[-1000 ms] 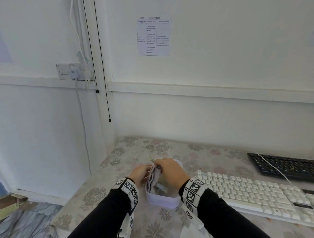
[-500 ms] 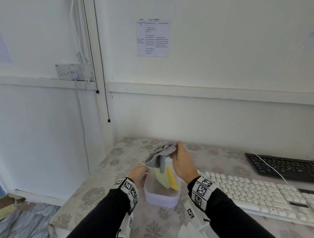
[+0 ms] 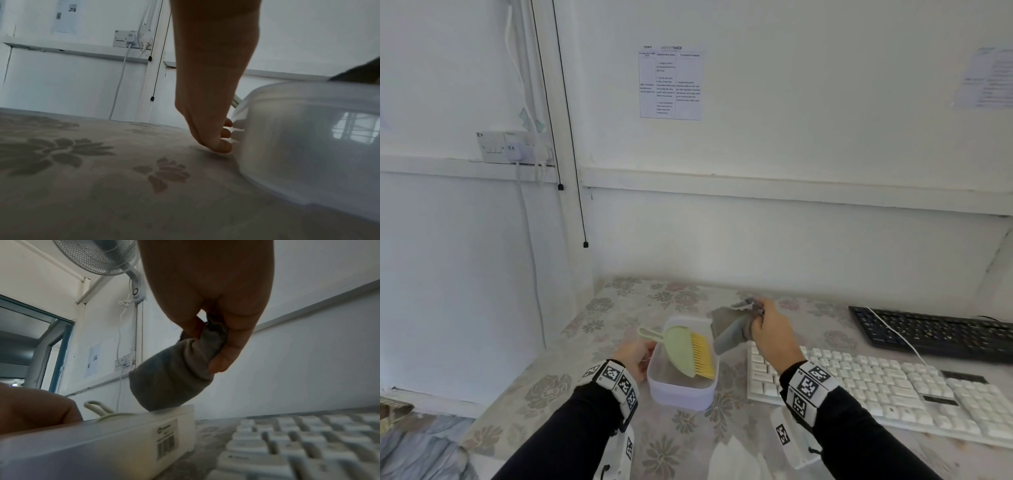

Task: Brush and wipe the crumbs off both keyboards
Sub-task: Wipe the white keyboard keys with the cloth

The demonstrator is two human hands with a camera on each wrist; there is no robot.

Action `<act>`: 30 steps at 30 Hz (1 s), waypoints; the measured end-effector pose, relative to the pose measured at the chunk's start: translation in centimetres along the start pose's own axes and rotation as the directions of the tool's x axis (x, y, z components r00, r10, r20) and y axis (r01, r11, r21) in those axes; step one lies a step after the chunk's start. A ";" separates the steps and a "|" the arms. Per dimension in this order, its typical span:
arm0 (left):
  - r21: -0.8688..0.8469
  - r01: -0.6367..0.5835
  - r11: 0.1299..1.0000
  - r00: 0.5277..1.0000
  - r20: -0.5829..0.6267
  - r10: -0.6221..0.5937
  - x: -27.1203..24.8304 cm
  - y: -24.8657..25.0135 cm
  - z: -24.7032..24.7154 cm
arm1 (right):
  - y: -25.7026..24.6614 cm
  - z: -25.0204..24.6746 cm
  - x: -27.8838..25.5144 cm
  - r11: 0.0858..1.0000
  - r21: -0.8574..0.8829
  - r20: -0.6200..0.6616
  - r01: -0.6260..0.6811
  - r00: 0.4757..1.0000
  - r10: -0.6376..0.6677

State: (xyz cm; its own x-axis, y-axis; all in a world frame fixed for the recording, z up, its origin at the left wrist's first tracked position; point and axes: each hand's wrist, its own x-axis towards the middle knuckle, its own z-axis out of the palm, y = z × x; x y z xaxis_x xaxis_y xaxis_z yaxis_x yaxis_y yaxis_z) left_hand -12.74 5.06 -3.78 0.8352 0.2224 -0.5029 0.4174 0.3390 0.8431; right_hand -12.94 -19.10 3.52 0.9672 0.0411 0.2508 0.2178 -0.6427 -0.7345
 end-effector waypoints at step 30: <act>0.924 -0.182 0.336 0.978 0.134 0.161 -5.7 -3.2 19.0 | 11.0 -8.9 -3.0 0.720 -0.629 0.400 0.292 0.916 -0.022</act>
State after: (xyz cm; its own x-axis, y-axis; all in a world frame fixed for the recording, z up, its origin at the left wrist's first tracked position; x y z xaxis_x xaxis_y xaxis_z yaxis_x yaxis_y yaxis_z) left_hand -12.08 -14.64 0.00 0.9318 0.1493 -0.3309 0.3192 -0.7711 0.5509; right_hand -14.56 -33.10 0.27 0.9339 0.3576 -0.0062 0.3566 -0.9324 -0.0590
